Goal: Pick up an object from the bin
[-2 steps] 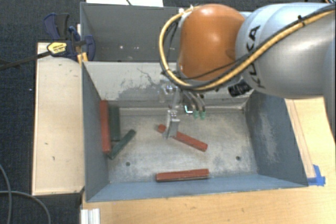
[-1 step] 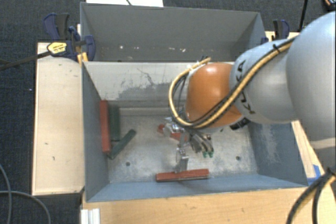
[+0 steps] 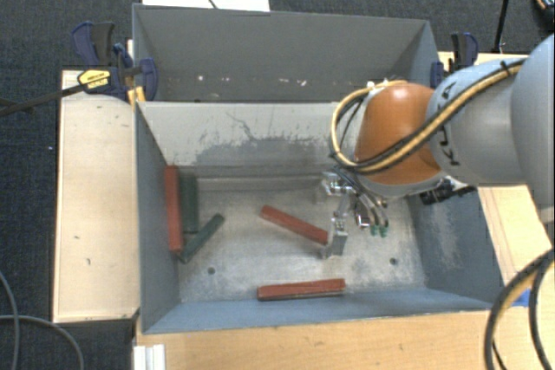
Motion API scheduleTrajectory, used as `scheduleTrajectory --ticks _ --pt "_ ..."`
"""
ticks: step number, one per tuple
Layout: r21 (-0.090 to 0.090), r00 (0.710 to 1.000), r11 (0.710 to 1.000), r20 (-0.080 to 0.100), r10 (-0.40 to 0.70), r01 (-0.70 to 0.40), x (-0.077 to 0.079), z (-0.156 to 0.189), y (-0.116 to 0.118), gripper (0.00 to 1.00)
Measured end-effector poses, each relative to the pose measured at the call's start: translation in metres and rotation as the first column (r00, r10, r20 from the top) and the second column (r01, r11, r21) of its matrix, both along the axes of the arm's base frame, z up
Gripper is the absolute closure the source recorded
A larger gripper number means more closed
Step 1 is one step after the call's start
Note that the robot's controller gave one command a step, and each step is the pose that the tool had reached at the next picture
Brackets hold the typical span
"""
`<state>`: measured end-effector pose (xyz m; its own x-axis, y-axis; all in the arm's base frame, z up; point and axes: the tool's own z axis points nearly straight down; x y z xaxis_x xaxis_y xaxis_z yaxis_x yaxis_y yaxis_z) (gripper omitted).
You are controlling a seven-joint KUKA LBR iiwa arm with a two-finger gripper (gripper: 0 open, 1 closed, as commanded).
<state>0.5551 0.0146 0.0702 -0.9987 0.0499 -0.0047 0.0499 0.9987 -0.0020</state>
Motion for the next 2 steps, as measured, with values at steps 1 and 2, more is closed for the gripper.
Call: scheduleTrajectory --ticks 1,2 --pt "0.004 1.000 1.000 -0.001 0.001 -0.001 -0.001 0.000 0.004 1.00" --pt "0.004 1.000 1.000 0.005 -0.021 0.021 -0.016 0.140 0.030 1.00"
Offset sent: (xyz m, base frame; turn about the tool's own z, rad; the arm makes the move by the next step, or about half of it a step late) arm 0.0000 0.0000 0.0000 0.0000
